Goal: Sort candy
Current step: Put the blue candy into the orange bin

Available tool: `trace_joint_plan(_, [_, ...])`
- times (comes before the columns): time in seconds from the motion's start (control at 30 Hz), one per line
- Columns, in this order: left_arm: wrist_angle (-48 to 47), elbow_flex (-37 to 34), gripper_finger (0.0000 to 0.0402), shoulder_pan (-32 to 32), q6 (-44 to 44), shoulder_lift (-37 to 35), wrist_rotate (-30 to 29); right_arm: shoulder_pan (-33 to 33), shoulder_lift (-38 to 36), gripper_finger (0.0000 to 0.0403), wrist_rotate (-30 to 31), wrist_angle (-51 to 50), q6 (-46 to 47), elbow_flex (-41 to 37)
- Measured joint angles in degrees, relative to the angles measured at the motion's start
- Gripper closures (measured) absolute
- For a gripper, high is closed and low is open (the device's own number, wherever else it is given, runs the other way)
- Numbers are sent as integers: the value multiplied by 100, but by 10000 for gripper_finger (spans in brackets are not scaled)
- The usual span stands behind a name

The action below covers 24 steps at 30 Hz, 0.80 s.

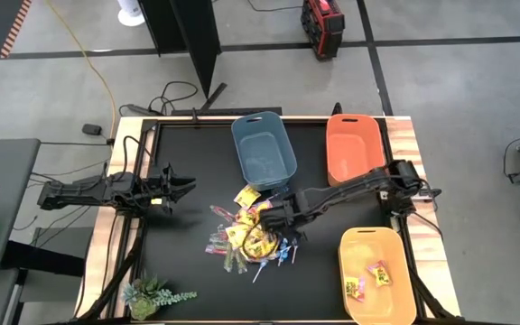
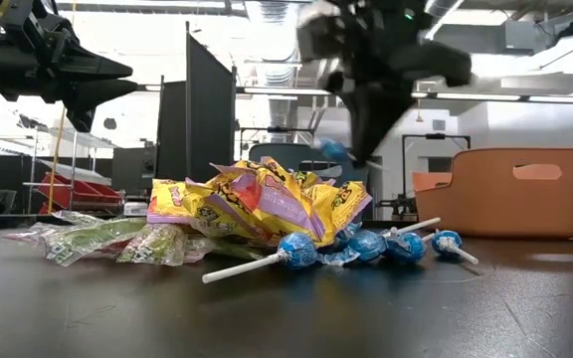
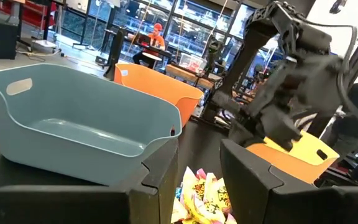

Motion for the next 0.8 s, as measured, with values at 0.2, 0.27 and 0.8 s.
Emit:
trace_joint_plan(0.2, [-2, 0, 286, 0, -12, -1, 0, -193, -710, 403, 45, 1037, 51, -448])
trace_joint_plan(0.27, [-19, 0, 286, 0, -26, 1, 0, -209, -1034, 403, 57, 1366, 57, -674])
trace_joint_plan(0.8, [-120, 2, 286, 0, -45, 0, 0, -732, -3924, 403, 1048, 1882, 1472, -2930])
